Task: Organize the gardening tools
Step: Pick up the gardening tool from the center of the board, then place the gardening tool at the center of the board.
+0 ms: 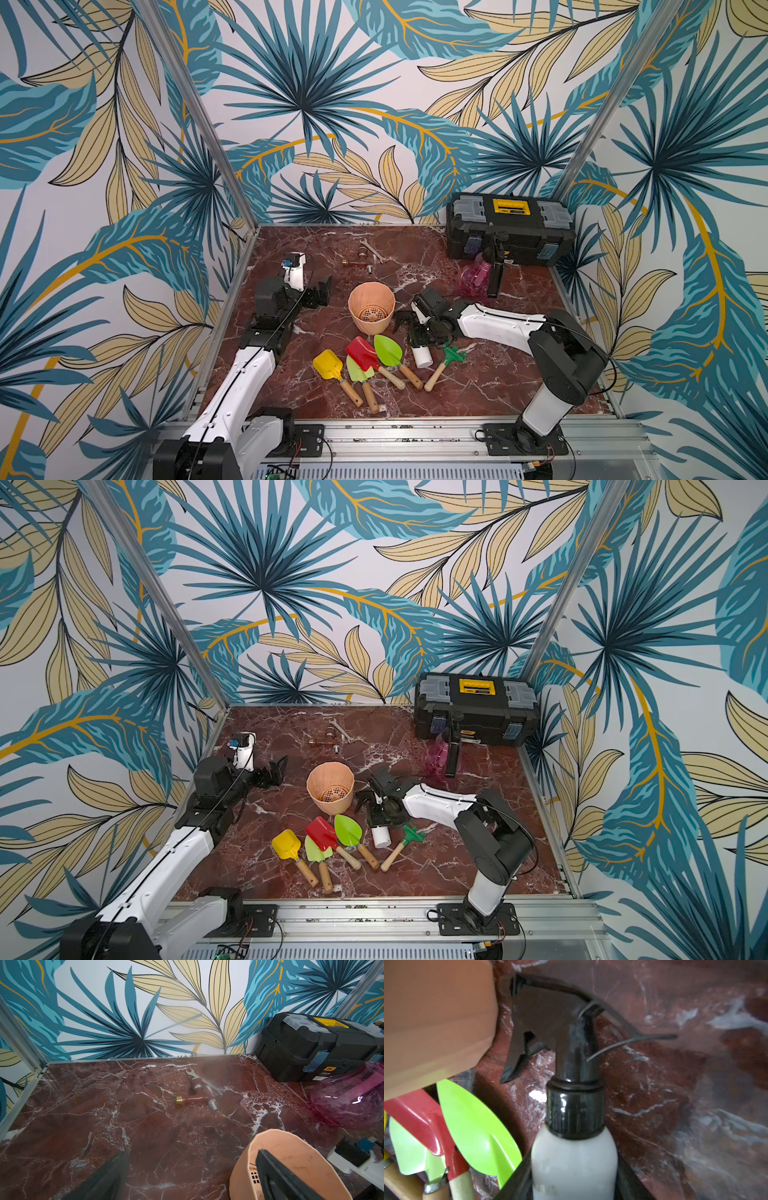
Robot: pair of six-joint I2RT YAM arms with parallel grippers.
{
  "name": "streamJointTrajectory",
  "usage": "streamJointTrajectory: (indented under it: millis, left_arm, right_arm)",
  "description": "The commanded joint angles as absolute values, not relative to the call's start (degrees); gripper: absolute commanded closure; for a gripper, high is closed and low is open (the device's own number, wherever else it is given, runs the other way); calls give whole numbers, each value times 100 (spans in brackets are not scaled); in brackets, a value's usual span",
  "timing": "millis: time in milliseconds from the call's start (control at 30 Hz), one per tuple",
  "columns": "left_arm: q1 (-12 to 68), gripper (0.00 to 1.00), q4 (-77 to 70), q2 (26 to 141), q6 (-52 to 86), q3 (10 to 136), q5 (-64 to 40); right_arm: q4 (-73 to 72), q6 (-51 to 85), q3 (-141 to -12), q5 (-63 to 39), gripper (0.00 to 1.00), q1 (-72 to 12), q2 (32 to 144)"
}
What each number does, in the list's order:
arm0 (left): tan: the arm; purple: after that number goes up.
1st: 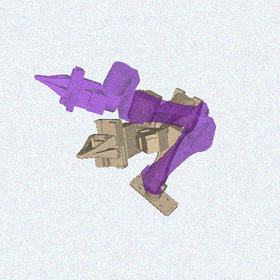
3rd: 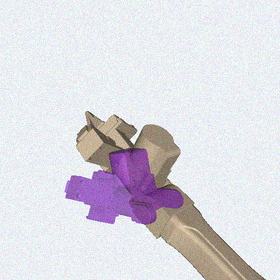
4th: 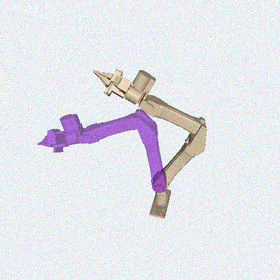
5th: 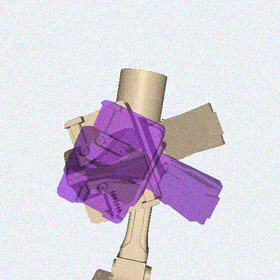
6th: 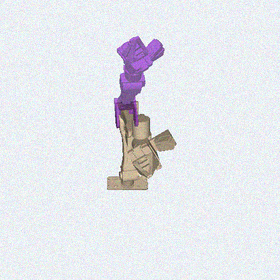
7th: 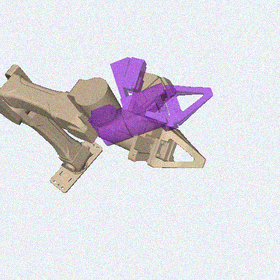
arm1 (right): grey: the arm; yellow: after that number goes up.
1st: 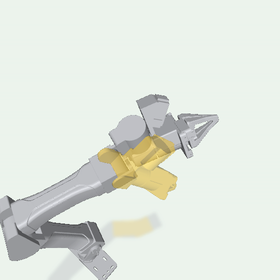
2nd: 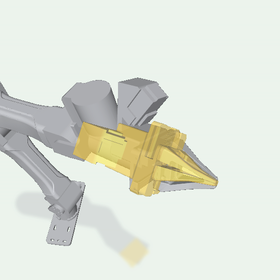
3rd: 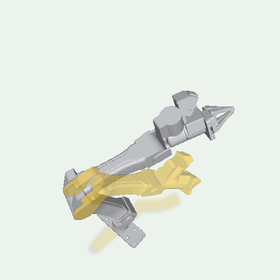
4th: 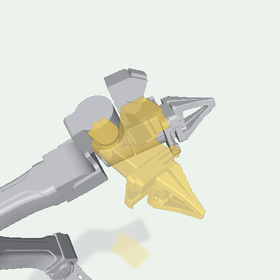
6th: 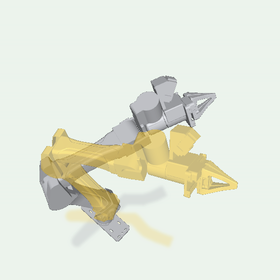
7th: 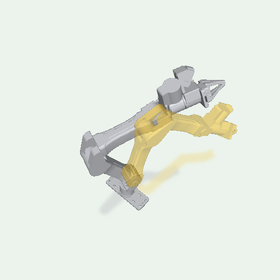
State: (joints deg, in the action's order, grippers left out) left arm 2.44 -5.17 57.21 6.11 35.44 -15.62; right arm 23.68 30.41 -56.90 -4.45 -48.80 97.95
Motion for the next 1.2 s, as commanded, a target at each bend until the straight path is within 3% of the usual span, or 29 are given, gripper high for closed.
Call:
streamJointTrajectory:
  millis: [0,400,767,1167]
  left_arm:
    - [263,0,-457,5647,721,3897,-1838]
    - [632,0,-132,5925,945,4994,-3172]
    - [1310,0,533,6641,1012,6064,-4351]
    - [1973,0,416,7035,1151,6373,-4826]
  right_arm:
    - [2657,2887,-5858,36,61,-4805,9484]
    - [2184,1611,-5877,424,66,-4135,8301]
    - [1004,197,-5266,-1275,67,-4017,7061]
    - [331,-136,-4925,-2538,66,-4008,6616]
